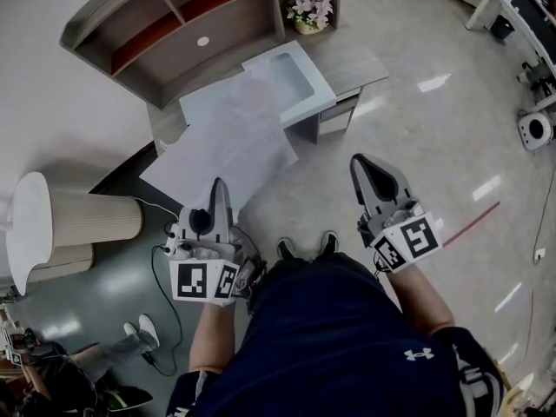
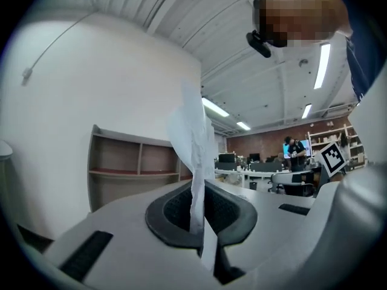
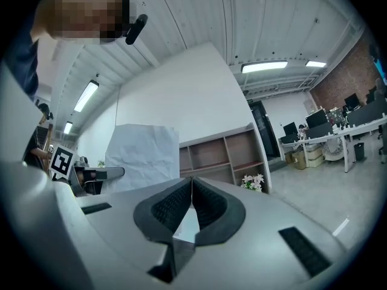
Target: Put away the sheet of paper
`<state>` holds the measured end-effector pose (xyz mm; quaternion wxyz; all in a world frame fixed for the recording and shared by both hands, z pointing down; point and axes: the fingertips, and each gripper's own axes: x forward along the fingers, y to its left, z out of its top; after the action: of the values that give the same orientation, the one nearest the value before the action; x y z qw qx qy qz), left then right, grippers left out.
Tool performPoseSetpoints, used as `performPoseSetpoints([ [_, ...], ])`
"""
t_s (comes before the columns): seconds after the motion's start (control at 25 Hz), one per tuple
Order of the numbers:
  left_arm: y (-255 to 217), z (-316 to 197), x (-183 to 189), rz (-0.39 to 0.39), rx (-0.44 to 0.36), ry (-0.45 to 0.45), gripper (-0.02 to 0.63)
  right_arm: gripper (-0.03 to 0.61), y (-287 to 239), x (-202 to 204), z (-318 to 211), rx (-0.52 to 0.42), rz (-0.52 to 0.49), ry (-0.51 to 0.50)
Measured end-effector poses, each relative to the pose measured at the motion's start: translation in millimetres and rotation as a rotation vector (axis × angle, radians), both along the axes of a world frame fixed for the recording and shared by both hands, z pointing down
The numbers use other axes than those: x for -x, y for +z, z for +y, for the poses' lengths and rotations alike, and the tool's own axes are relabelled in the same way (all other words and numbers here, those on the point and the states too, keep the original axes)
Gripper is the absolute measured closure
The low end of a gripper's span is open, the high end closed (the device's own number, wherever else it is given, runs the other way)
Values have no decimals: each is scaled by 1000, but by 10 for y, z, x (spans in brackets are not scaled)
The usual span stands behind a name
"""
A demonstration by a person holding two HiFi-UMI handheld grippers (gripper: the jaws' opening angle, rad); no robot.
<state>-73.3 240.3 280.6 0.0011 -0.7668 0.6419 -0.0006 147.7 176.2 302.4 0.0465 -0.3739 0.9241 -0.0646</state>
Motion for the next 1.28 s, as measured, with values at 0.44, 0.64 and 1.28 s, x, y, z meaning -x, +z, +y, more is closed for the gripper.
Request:
performPoseSetpoints([
  [0.44, 114, 87, -227, 17, 18, -56, 597, 565, 126, -239, 47, 1, 14, -53],
  [0.64, 156, 131, -301, 17, 30, -87, 598, 565, 187, -340, 10, 12, 16, -74],
  [1.28, 432, -465, 202, 125, 92, -104, 597, 565, 340, -169, -515, 73, 45, -36],
])
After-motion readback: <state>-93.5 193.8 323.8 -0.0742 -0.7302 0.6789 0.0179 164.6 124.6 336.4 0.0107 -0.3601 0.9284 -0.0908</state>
